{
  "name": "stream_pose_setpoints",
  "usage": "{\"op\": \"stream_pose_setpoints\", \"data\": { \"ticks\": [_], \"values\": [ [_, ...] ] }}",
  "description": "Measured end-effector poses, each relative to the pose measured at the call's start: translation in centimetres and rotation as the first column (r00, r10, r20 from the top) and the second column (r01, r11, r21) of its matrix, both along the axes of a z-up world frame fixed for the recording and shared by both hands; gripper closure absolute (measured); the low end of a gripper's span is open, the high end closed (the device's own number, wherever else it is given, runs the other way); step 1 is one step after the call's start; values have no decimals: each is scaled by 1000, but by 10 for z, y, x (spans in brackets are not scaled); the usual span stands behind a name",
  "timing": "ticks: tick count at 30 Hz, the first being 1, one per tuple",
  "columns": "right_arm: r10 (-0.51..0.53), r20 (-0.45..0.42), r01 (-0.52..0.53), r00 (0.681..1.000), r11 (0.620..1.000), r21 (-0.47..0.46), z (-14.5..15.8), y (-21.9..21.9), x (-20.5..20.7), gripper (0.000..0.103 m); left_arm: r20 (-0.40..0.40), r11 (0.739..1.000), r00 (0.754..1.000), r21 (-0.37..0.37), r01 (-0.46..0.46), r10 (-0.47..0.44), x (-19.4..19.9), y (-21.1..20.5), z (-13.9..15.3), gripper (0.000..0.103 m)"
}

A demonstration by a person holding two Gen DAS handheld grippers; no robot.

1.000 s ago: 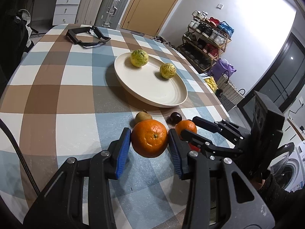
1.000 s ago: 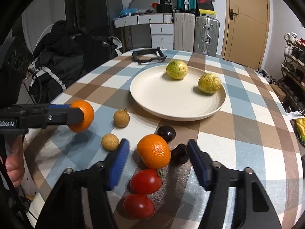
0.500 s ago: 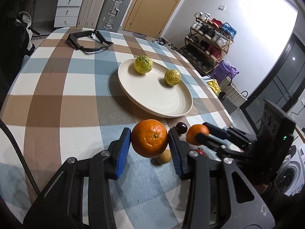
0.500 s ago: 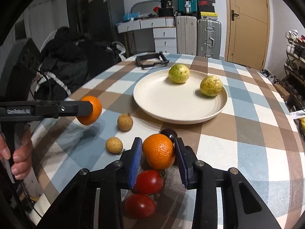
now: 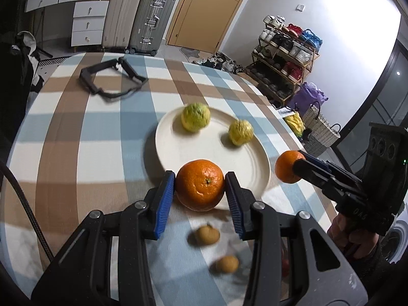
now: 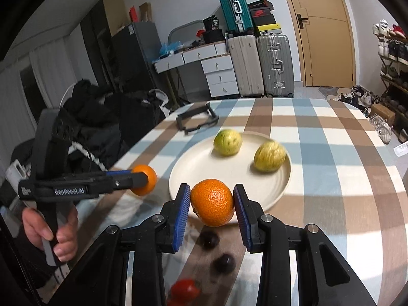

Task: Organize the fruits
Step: 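Lower both oranges onto the plate beside the pomelos and open both tools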

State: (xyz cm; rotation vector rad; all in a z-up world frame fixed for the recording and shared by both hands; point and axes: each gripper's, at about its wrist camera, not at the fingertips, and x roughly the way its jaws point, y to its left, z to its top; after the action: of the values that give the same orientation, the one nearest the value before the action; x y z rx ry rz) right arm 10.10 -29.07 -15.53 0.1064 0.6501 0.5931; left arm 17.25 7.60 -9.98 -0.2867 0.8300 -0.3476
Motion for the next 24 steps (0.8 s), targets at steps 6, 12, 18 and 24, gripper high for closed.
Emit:
{"op": "stream_pose_setpoints", "data": {
  "ticks": [6,12,18,24],
  "values": [
    [-3,-12,4,1000,999,33,11,-4,40,67,-1,1000,1000,9,-2,2,40,-3,3,66],
    [-5,-37,7,999,998,69,17,-6,84,67,-17,999,1000,36,10,-9,80,-10,-4,66],
    [-2,-87,10,996,995,99,10,-1,125,67,-34,998,999,62,26,-24,110,-15,-15,66],
    [-8,-126,13,992,999,34,-9,14,154,67,-60,997,998,71,35,-30,128,-18,-29,66]
  ]
}}
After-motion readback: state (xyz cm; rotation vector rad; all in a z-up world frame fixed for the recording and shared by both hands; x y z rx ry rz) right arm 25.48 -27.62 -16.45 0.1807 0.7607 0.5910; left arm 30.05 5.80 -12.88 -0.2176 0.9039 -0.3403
